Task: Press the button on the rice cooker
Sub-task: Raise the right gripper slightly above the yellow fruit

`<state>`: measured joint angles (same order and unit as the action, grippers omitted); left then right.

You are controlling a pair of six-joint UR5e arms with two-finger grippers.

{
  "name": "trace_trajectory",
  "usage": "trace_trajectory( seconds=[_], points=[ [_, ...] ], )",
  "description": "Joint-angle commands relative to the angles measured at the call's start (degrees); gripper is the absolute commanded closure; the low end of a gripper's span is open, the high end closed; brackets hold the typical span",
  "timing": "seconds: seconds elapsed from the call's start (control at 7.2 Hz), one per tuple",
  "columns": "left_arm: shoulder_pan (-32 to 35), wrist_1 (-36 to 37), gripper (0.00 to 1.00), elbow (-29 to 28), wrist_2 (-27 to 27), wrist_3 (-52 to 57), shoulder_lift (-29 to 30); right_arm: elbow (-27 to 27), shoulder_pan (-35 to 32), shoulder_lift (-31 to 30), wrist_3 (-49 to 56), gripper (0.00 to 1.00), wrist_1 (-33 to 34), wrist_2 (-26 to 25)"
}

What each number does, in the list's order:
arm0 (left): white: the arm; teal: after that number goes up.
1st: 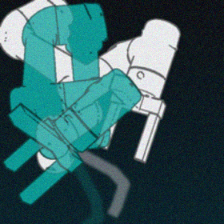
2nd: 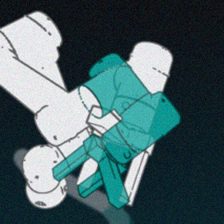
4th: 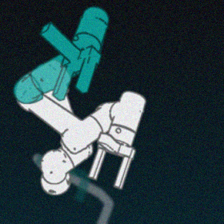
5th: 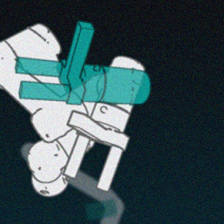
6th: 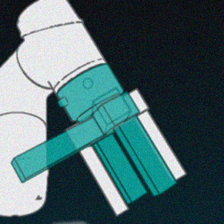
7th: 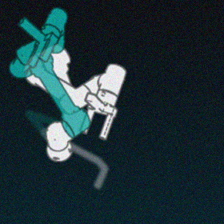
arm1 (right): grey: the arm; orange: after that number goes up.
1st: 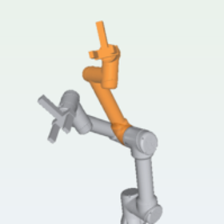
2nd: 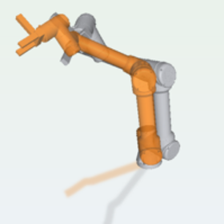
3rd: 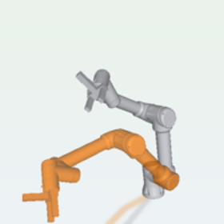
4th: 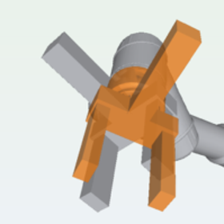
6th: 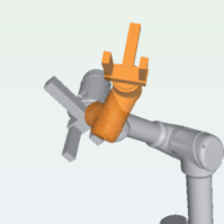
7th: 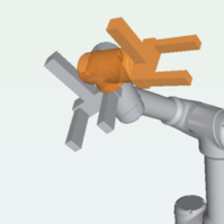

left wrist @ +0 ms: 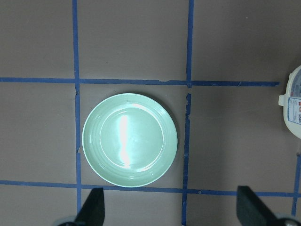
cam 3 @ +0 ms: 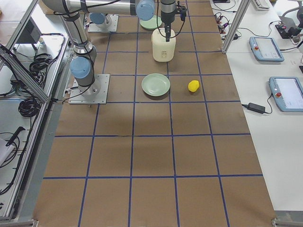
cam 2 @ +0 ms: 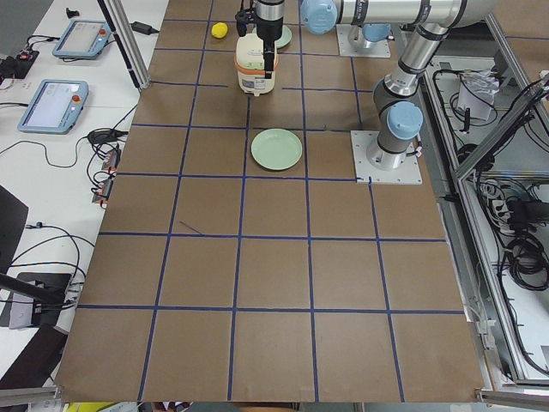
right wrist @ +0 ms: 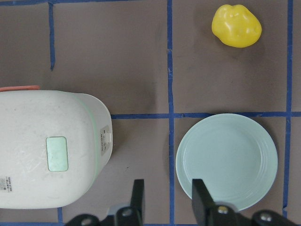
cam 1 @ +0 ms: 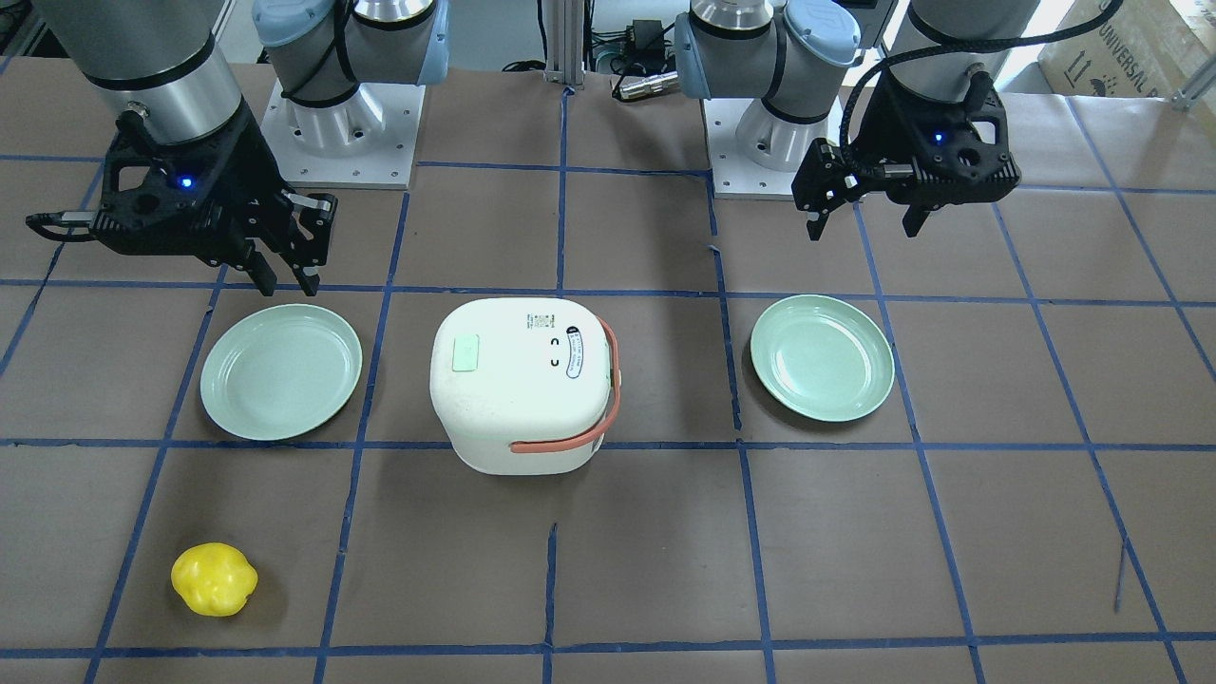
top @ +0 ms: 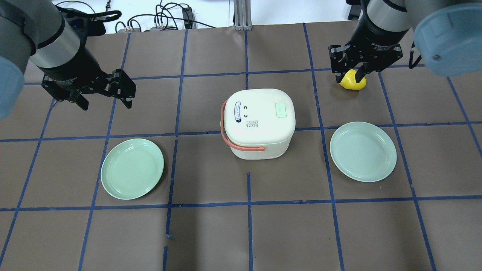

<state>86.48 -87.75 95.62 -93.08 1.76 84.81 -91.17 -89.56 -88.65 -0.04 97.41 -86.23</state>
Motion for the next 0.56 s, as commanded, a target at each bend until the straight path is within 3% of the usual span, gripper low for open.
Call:
trace_trajectory(
  seconds=[0.0,0.14,0.42],
  points=[
    [0.0,0.0,0.0,0.0,0.0,0.0,0.0,0.9,0.0,-0.1,0.0,0.98,-0.3,3.5],
    [0.0,0.0,0.0,0.0,0.0,0.0,0.0,0.8,-0.2,-0.1,-0.1,0.97,-0.5,5.1],
    [0.0,0.0,0.0,0.0,0.0,0.0,0.0,-0.2,-0.4,0.4,0.0,0.97,0.1,15.5]
  ],
)
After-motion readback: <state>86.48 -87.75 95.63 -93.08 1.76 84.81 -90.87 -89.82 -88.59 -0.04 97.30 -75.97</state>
